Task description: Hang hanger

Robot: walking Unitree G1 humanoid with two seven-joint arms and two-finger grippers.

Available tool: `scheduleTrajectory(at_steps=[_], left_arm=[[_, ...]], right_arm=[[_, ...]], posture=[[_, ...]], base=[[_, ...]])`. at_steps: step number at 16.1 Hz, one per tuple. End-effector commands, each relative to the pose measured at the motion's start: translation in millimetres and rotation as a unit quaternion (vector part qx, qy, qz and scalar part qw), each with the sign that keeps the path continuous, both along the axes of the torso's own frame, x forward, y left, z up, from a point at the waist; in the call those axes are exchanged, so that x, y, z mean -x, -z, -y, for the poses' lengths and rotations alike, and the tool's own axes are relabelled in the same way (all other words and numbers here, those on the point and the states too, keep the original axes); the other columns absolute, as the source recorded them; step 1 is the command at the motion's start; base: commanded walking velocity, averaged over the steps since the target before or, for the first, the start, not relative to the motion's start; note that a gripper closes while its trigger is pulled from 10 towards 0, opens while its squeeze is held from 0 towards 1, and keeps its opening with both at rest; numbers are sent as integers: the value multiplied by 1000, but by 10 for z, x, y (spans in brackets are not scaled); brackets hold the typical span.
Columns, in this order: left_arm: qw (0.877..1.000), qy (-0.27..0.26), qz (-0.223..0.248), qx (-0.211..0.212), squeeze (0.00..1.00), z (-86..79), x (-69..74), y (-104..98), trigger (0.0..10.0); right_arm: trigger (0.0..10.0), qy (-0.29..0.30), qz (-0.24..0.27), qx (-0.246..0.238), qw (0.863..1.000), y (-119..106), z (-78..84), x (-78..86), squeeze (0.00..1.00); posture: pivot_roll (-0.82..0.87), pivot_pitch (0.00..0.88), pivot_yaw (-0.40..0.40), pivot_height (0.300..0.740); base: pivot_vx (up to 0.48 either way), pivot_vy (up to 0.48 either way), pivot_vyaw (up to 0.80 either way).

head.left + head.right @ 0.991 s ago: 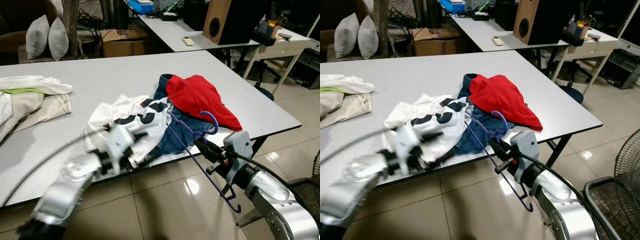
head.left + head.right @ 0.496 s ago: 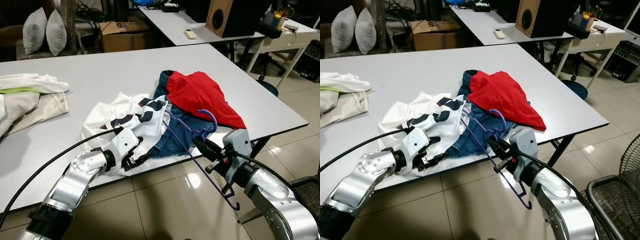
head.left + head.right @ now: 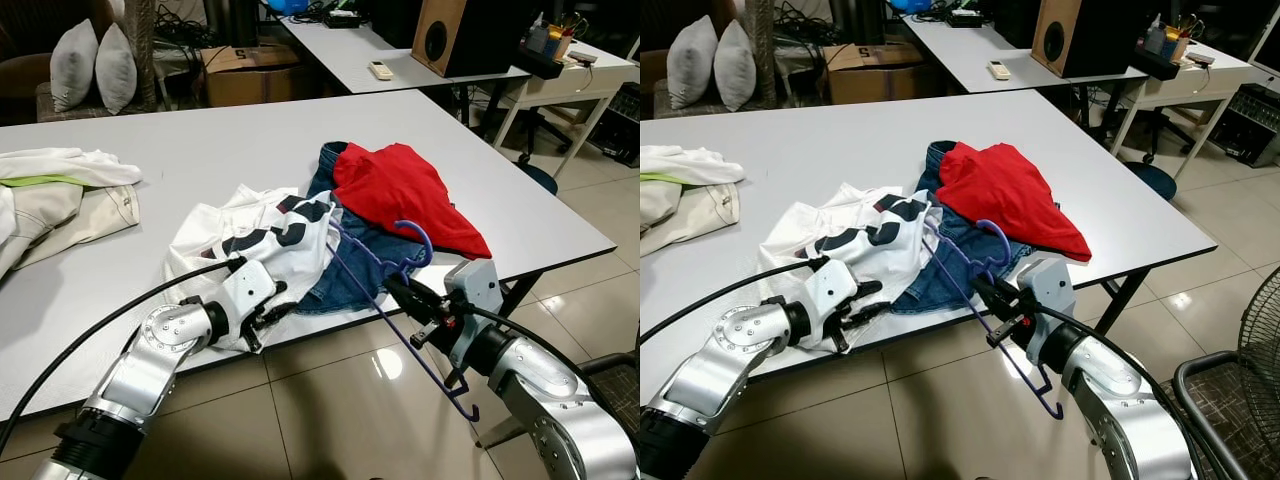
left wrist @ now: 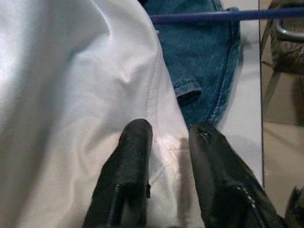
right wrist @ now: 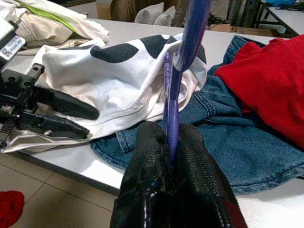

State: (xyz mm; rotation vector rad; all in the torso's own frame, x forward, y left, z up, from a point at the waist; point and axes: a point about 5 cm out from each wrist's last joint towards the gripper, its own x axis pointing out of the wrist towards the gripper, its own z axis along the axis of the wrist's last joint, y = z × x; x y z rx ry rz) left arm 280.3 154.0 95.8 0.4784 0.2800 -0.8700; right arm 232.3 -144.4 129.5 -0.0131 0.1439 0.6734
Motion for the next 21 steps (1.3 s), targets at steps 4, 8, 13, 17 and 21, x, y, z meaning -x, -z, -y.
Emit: scheduleTrajectory(at_steps=[4, 8, 13, 17, 21], left_arm=[[998, 15, 20, -50, 0, -20, -27, 23, 0], [997, 16, 30, -62, 0, -46, -47, 28, 0], [999, 3, 44, -14, 0, -55, -86, -58, 0], [990, -15, 80, 115, 0, -176, -155, -443, 0], [989, 0, 87, 116, 0, -158, -168, -568, 6510]], right_arm=[[10000, -10, 13, 0, 1000, -36, -13, -10, 0], [10000, -12, 13, -1, 1000, -27, -33, -6, 0], [10000, -10, 17, -4, 1000, -38, -24, -7, 0], [10000, -23, 19, -32, 999, -81, -3, 19, 0], [10000, -61, 21, -70, 995, -182, -51, 43, 0]], posture=[[-151, 0, -29, 740], [-154, 0, -20, 740], [-157, 0, -14, 740], [-151, 0, -2, 740], [-150, 0, 3, 740]], base=[[0, 0, 0], [0, 0, 0], [0, 0, 0], [0, 0, 0], [0, 0, 0]])
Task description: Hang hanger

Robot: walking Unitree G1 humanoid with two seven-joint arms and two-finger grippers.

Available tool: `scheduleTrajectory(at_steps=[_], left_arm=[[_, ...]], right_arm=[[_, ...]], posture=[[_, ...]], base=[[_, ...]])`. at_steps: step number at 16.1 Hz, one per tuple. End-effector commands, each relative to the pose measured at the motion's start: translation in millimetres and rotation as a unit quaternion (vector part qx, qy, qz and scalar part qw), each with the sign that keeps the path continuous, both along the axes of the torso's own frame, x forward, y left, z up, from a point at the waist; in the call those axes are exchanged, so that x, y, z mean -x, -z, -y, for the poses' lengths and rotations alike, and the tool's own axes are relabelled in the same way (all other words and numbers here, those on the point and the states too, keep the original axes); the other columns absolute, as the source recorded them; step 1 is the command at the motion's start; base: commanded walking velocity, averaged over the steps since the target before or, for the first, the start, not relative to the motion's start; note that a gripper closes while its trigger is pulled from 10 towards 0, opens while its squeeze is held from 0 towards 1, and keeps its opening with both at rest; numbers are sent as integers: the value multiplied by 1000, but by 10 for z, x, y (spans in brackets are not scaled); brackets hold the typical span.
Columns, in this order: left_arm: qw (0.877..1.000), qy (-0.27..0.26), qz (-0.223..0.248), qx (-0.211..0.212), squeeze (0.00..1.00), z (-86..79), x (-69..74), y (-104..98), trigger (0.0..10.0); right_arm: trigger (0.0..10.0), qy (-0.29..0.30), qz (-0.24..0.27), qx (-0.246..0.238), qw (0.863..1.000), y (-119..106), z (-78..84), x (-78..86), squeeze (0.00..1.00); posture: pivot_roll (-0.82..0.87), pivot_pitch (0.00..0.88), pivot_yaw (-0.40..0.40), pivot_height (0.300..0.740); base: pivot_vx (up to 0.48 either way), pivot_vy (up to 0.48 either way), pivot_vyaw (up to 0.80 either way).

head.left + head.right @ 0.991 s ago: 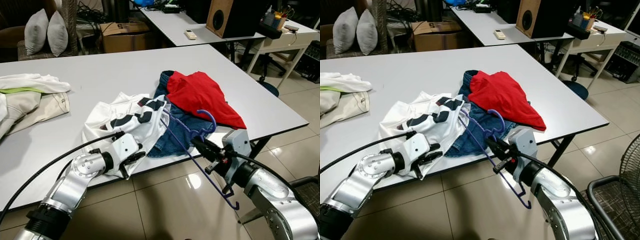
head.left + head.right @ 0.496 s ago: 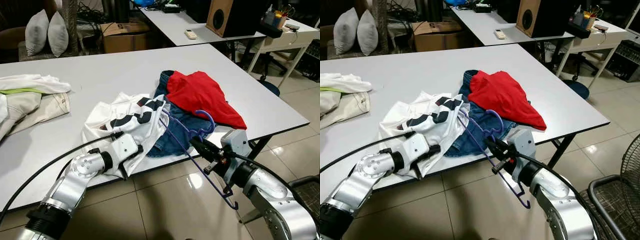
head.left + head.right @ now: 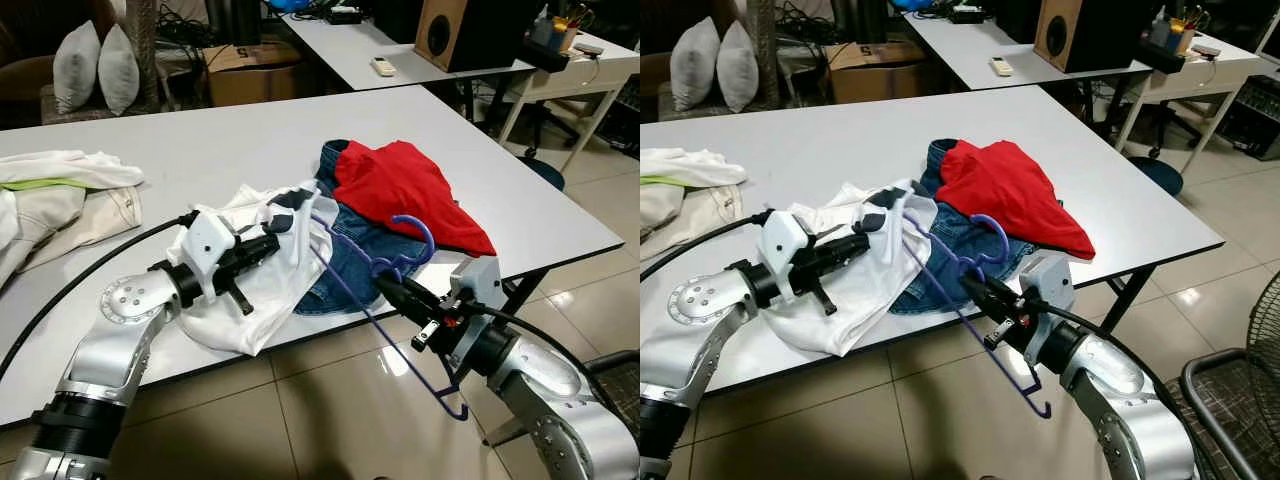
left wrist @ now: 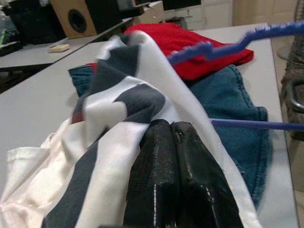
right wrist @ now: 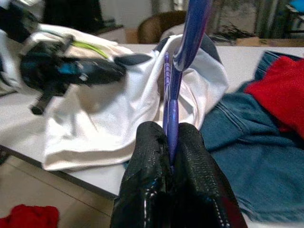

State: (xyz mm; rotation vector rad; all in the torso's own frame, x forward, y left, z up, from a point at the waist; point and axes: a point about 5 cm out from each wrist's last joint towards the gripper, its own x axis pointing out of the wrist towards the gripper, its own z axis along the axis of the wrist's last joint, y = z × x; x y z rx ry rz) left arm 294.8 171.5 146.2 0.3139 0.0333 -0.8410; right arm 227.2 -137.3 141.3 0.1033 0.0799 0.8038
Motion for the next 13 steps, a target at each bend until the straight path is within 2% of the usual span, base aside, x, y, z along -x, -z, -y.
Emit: scheduleTrajectory(at_steps=[1, 3, 8, 10, 12, 13], left_arm=[[999, 40, 0, -8, 1000, 148, 23, -26, 10000], [998, 59, -6, -2, 1000, 241, 62, -4, 10000], [999, 31, -13, -36, 1000, 167, 103, 30, 10000], [998, 40, -26, -44, 1000, 163, 152, 54, 10000], [996, 35, -20, -84, 1000, 123, 190, 77, 10000], [995, 19, 2, -98, 1000, 96, 182, 54, 10000]], right_arm=[[10000, -21, 11, -17, 1000, -105, -25, 0, 0], [10000, -31, 9, -20, 999, -120, -46, -6, 0], [10000, -34, 6, -33, 999, -170, -20, -56, 0], [10000, -33, 5, -33, 999, -168, -18, -68, 0], [10000, -29, 4, -33, 999, -170, -13, -77, 0], [10000, -29, 4, -34, 999, -173, -12, -78, 0]], posture=[[-154, 0, 7, 740], [-153, 0, 2, 740], [-149, 0, -14, 740], [-149, 0, -12, 740], [-152, 0, -8, 740], [-152, 0, -8, 740]], base=[[0, 0, 0], [0, 0, 0], [0, 0, 0], [0, 0, 0], [0, 0, 0], [0, 0, 0]])
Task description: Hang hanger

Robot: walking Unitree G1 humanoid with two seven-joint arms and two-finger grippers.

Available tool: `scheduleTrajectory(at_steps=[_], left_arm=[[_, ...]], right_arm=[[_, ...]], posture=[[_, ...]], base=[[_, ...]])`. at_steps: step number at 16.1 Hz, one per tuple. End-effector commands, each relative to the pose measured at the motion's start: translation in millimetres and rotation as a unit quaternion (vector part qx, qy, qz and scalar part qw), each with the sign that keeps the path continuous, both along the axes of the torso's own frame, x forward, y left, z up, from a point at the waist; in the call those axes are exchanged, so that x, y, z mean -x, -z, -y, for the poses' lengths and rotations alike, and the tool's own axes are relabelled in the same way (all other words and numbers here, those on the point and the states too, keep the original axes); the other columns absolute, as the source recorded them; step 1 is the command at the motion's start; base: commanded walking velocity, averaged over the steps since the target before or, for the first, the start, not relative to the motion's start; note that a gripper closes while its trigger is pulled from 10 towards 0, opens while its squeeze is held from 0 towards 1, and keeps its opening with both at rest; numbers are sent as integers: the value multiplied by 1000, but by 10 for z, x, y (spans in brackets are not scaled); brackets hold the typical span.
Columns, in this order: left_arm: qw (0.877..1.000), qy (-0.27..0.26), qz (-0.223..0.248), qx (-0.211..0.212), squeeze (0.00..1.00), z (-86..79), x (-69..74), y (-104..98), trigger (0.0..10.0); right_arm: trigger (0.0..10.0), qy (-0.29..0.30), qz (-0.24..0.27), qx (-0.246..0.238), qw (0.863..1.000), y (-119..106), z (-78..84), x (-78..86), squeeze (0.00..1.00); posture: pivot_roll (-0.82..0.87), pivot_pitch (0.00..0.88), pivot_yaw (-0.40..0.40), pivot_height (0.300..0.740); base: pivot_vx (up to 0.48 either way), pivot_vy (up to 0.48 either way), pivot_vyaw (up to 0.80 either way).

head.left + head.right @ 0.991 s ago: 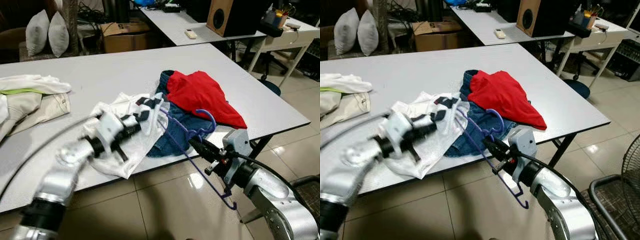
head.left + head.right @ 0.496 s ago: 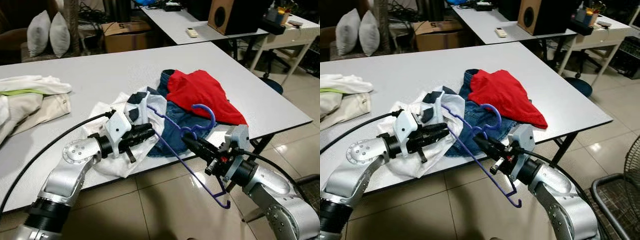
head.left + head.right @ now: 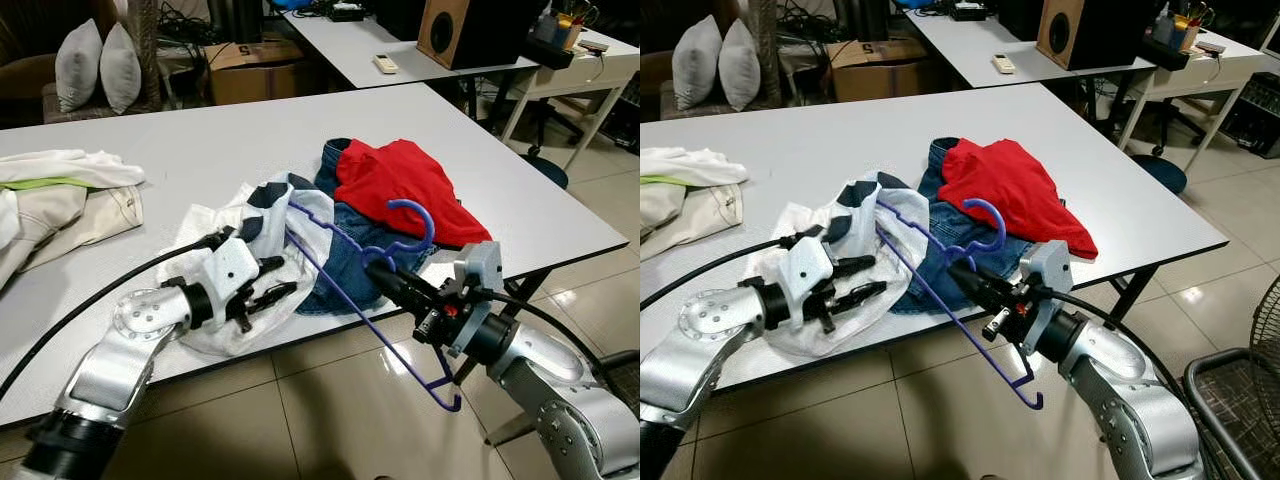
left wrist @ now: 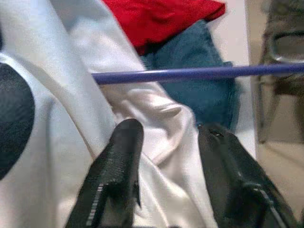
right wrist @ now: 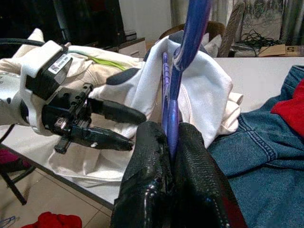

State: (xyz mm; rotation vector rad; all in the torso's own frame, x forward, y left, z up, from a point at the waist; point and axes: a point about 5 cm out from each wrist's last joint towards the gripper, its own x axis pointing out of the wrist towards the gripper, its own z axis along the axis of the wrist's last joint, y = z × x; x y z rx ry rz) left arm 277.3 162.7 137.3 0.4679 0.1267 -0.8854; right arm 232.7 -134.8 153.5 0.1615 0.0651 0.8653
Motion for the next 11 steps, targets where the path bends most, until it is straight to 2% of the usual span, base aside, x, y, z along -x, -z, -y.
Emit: scheduleTrajectory(at_steps=[1, 5, 6, 7, 8, 9, 10, 11], left_arm=[[998, -18, 49, -22, 1000, -22, -9, -63, 10000], [991, -38, 90, -94, 1000, -82, -16, -6, 10000], [987, -44, 114, -100, 1000, -79, -33, -27, 10000], [981, -50, 158, -101, 1000, -67, -47, -64, 10000], [977, -48, 173, -119, 1000, -88, -33, -15, 10000], [972, -43, 178, -145, 949, -115, -26, 33, 10000], [970, -44, 182, -156, 831, -132, -24, 50, 10000], [962, -53, 196, -180, 302, -189, -35, 80, 10000]], right_arm=[[10000, 2, 7, -4, 1000, -53, 14, -26, 0], [10000, 3, 7, -8, 1000, -57, -2, -34, 0], [10000, 3, 7, -8, 1000, -56, -5, -33, 0], [10000, 3, 7, -8, 1000, -54, -13, -33, 0], [10000, 3, 8, -9, 1000, -55, -20, -39, 0], [10000, 4, 8, -10, 1000, -59, -24, -43, 0], [10000, 4, 9, -10, 1000, -61, -26, -42, 0], [10000, 5, 10, -11, 1000, -66, -30, -43, 0]], posture=[[-150, 0, -6, 740], [-146, 0, -1, 740], [-146, 0, -1, 740], [-147, 0, 0, 740], [-149, 0, 5, 740], [-150, 0, 6, 740], [-151, 0, 7, 740], [-151, 0, 9, 740]], base=[[0, 0, 0], [0, 0, 0], [0, 0, 0], [0, 0, 0], [0, 0, 0], [0, 0, 0], [0, 0, 0], [0, 0, 0]])
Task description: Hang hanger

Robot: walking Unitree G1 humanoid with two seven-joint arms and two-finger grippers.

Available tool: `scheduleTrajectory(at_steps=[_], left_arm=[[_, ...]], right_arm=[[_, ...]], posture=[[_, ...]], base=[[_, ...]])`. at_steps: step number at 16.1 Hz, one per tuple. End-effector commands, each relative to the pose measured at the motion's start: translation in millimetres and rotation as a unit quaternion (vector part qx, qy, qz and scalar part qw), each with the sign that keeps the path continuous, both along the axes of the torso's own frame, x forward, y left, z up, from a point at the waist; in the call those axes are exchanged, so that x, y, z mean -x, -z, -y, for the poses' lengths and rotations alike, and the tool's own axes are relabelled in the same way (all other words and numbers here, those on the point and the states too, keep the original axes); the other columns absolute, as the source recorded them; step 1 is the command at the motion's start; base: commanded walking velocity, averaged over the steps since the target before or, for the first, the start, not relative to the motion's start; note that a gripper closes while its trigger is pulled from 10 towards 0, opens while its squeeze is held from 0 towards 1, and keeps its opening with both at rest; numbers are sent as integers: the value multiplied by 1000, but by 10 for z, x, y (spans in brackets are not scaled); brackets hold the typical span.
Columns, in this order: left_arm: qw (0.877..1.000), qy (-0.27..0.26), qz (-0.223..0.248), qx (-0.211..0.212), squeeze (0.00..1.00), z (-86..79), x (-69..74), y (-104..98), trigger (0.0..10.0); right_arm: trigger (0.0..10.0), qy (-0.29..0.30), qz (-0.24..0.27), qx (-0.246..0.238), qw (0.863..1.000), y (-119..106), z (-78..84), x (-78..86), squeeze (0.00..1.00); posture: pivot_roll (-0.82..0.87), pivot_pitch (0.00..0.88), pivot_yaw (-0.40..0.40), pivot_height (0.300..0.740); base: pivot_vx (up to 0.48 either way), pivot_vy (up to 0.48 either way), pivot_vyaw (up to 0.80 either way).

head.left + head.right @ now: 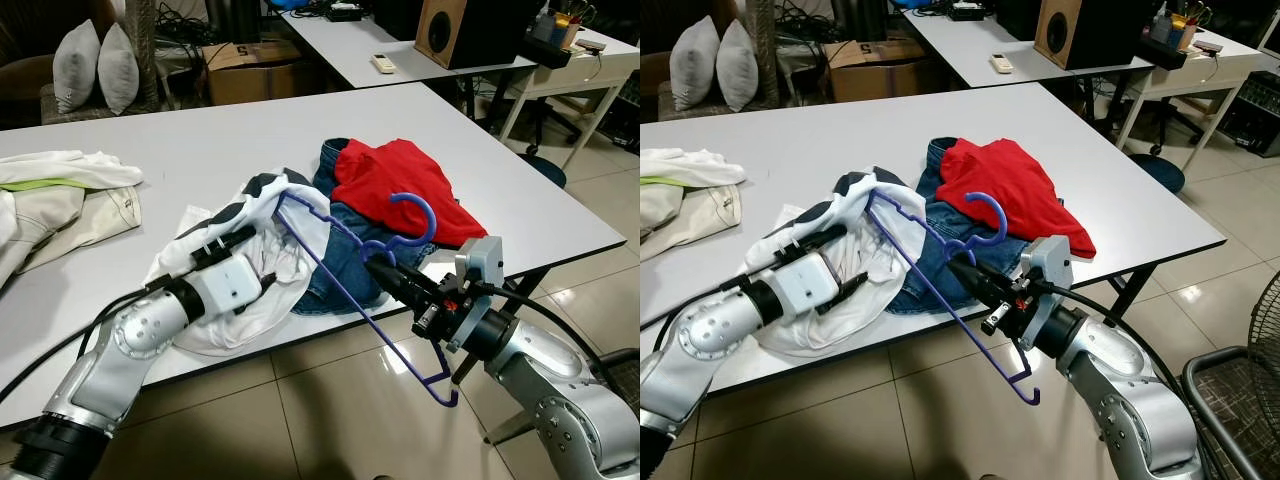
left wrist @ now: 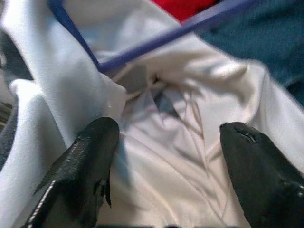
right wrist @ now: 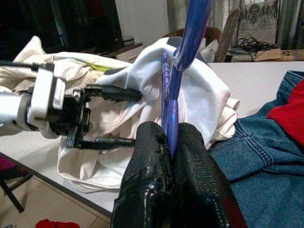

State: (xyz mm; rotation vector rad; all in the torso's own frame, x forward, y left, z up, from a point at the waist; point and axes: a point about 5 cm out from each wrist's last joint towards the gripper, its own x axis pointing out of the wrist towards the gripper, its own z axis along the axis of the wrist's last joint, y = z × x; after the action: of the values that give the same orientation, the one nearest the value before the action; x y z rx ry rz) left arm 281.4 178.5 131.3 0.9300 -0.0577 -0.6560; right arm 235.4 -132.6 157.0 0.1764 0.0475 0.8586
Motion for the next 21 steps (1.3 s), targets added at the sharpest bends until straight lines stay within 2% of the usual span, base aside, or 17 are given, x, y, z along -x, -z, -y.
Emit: scheduleTrajectory(at_steps=[1, 2, 3, 8, 13, 15, 16, 17, 21], left_arm=[[1000, -10, 16, -21, 173, -63, -5, 24, 6980], [999, -12, 22, -22, 4, -75, -9, 25, 1725], [999, -17, 32, -23, 0, -101, -15, 25, 0], [997, -13, 71, -18, 0, -148, -15, 5, 0], [998, -12, 68, 0, 0, -187, -30, 0, 0], [994, -15, 80, 69, 0, -183, -29, -84, 0], [986, 40, 41, 157, 0, -86, 81, -126, 0], [977, 79, 16, 199, 0, -33, 164, -142, 0], [974, 112, -5, 198, 0, -17, 266, -108, 0]], right_arm=[[10000, 1, 6, -1, 1000, -32, -11, -18, 0], [10000, 1, 6, -1, 1000, -33, -12, -18, 0], [10000, 1, 7, -1, 1000, -33, -16, -18, 0], [10000, 1, 7, -3, 1000, -27, -40, -17, 0], [10000, 0, 8, -4, 1000, -21, -61, -20, 0], [10000, 0, 9, -5, 1000, -24, -61, -27, 0], [10000, -1, 9, -6, 1000, -22, -64, -36, 0], [10000, -2, 10, -7, 1000, -22, -71, -44, 0], [10000, -10, 13, -8, 1000, -29, -112, -63, 0]], posture=[[-150, 0, 9, 740], [-150, 0, 10, 740], [-150, 0, 11, 740], [-143, 0, 18, 740], [-139, 0, 24, 740], [-133, 0, 24, 740], [-126, 0, 21, 740], [-125, 0, 22, 740], [-126, 0, 27, 740]], base=[[0, 0, 0], [0, 0, 0], [0, 0, 0], [0, 0, 0], [0, 0, 0], [0, 0, 0], [0, 0, 0], [0, 0, 0], [0, 0, 0]])
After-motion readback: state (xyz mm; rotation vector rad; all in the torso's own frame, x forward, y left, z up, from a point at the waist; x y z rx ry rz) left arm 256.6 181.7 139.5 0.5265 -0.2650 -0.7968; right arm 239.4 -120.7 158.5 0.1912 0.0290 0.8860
